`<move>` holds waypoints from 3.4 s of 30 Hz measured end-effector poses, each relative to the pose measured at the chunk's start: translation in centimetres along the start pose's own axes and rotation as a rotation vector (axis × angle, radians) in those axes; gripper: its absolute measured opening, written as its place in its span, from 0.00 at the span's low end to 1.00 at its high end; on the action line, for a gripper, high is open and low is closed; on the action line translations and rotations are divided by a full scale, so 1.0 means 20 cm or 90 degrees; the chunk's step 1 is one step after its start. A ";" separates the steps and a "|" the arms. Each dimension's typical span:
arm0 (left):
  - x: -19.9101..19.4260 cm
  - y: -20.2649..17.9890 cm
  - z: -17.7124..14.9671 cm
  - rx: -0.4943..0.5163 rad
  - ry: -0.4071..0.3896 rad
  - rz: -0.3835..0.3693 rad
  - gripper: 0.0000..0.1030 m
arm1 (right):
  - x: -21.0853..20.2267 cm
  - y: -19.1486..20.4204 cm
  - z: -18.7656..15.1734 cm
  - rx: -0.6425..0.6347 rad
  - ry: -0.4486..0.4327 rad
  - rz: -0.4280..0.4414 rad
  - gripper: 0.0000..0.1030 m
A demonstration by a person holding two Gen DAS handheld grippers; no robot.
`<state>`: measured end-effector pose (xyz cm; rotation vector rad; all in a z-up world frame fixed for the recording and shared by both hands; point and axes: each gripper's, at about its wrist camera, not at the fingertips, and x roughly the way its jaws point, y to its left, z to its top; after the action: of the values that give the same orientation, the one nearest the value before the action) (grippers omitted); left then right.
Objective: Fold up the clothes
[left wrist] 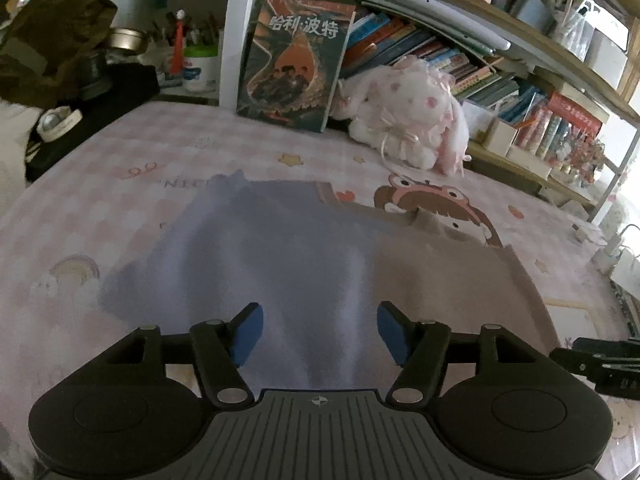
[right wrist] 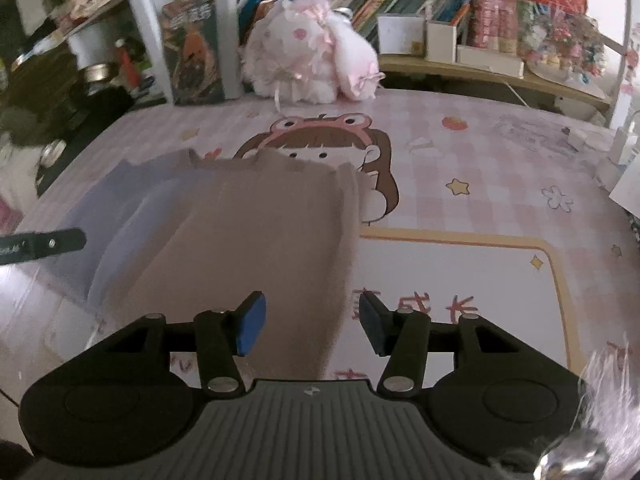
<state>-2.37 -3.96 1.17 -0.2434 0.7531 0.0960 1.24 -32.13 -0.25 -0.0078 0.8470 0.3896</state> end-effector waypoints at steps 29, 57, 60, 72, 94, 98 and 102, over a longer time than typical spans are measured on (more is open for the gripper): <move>-0.06 -0.07 -0.22 -0.106 0.083 0.051 0.85 | -0.08 0.02 -0.22 -0.160 0.052 0.050 0.83; 0.20 0.79 -0.14 -0.666 0.023 -0.119 0.63 | -0.04 -0.01 -0.04 0.044 0.031 -0.081 0.81; 0.24 0.84 -0.17 -0.737 0.021 -0.121 0.42 | 0.00 -0.06 -0.03 0.103 0.050 -0.062 0.76; 0.14 0.60 0.08 -0.384 -0.069 -0.093 0.12 | 0.12 -0.13 -0.05 0.248 0.105 0.007 0.19; 0.44 0.83 0.01 -0.549 0.013 -0.139 0.13 | 0.15 -0.08 -0.03 0.247 0.110 -0.017 0.19; 0.43 0.86 0.07 -0.515 -0.007 -0.145 0.12 | 0.17 -0.05 -0.02 0.241 0.108 -0.016 0.19; 0.42 0.94 0.09 -0.518 -0.018 -0.131 0.12 | 0.20 -0.01 0.00 0.226 0.102 0.013 0.19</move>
<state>1.55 14.68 -6.81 -1.0877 0.6258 0.2078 3.70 -30.88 -3.21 0.3020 1.0655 0.2551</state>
